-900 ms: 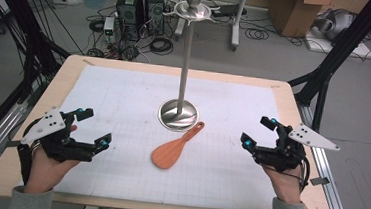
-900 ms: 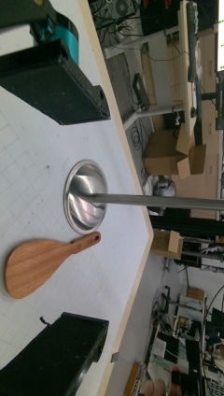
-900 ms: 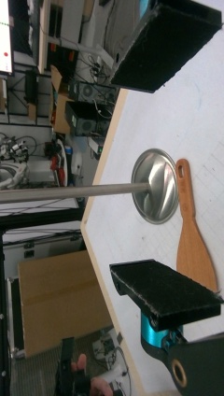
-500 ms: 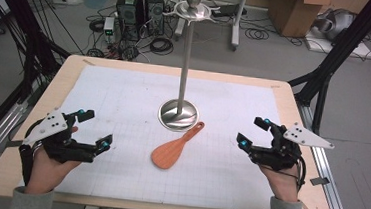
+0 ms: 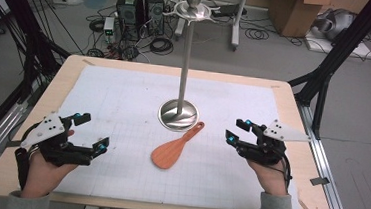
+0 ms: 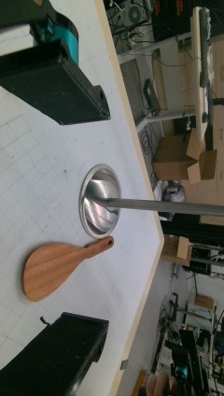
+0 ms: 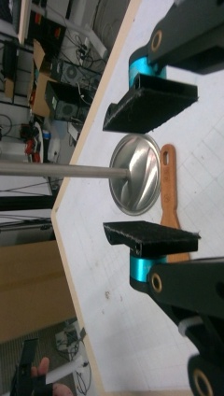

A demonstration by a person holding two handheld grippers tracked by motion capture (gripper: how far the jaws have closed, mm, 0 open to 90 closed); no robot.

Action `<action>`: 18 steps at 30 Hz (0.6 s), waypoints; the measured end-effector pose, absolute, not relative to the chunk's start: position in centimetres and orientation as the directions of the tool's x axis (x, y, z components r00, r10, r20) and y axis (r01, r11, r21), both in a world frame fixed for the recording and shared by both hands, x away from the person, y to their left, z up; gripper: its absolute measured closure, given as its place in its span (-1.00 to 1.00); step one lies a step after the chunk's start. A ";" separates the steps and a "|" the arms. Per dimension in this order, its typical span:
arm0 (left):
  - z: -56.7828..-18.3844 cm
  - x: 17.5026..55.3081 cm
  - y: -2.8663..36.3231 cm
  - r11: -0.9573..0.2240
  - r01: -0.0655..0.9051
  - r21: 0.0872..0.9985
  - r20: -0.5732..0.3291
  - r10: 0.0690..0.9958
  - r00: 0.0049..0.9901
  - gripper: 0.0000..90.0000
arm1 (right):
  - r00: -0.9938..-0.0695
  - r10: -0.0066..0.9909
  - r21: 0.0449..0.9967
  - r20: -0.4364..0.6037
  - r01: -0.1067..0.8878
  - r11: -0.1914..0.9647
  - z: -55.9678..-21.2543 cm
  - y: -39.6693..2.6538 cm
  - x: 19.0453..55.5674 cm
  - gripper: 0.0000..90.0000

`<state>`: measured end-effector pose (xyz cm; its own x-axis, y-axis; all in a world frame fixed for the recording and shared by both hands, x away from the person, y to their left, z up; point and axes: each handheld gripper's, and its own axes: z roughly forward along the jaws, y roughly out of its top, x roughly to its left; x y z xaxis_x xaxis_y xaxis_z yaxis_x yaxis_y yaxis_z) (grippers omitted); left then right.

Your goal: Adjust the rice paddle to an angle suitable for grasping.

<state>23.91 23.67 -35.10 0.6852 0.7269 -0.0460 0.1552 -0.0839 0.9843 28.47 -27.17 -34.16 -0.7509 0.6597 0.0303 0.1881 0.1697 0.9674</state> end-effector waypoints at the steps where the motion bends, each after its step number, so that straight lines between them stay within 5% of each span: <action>1: -35.1 23.9 23.7 -0.085 0.156 0.984 -0.045 0.728 0.684 -0.94 | -0.752 0.658 0.966 0.027 0.189 0.176 -34.2 -27.0 28.5 0.08; 18: -35.4 23.0 24.4 -0.086 0.164 0.983 -0.048 0.738 0.674 -0.94 | -0.797 0.604 0.940 0.002 0.207 0.270 -35.6 -23.5 29.8 0.89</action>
<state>22.95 24.43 -35.36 0.6736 0.7375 -0.0482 0.1641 -0.0855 0.9827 29.82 -23.53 -35.61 -0.7972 0.6038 0.0019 0.2070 0.2704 0.9402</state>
